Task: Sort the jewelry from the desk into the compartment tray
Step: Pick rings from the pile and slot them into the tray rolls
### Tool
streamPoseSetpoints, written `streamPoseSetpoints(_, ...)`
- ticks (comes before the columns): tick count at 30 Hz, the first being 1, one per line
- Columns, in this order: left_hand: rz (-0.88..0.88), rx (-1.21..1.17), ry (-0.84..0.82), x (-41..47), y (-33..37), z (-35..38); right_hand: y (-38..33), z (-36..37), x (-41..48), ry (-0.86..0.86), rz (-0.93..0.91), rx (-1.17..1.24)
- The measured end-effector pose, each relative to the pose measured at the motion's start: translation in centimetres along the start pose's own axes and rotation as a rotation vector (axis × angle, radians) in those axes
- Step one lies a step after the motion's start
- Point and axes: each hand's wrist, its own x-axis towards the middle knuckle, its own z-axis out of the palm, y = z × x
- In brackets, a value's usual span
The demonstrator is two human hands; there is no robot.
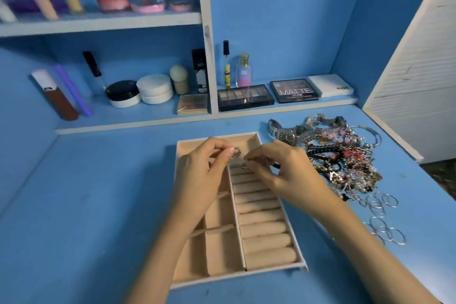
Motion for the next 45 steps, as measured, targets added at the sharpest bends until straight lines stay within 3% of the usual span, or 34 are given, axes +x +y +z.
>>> streamPoseSetpoints(9,-0.031,0.005,0.037,0.1,-0.3,-0.3,0.0,1.5,0.2,-0.037,-0.133,-0.13)
streamPoseSetpoints(23,-0.064,-0.044,0.037,0.0,-0.3,-0.4,0.2,2.0,0.0,-0.026,-0.149,-0.329)
streamPoseSetpoints(26,-0.063,-0.055,0.032,0.0,-0.2,-0.5,0.2,0.6,0.0,-0.001,0.001,-0.124)
streamPoseSetpoints(29,-0.079,-0.073,0.026,-0.1,0.1,-0.6,0.3,-1.3,0.1,0.2,0.235,0.251)
streamPoseSetpoints(32,-0.076,-0.031,-0.034,-0.3,0.5,-0.3,0.8,-2.5,0.1,0.34,0.391,0.439)
streamPoseSetpoints(38,0.029,0.287,-0.195,-0.5,1.8,0.4,0.9,-2.7,0.2,0.345,0.44,0.473)
streamPoseSetpoints(45,0.258,0.499,-0.132,-0.5,1.8,1.2,0.9,-2.5,0.1,0.339,0.428,0.449)
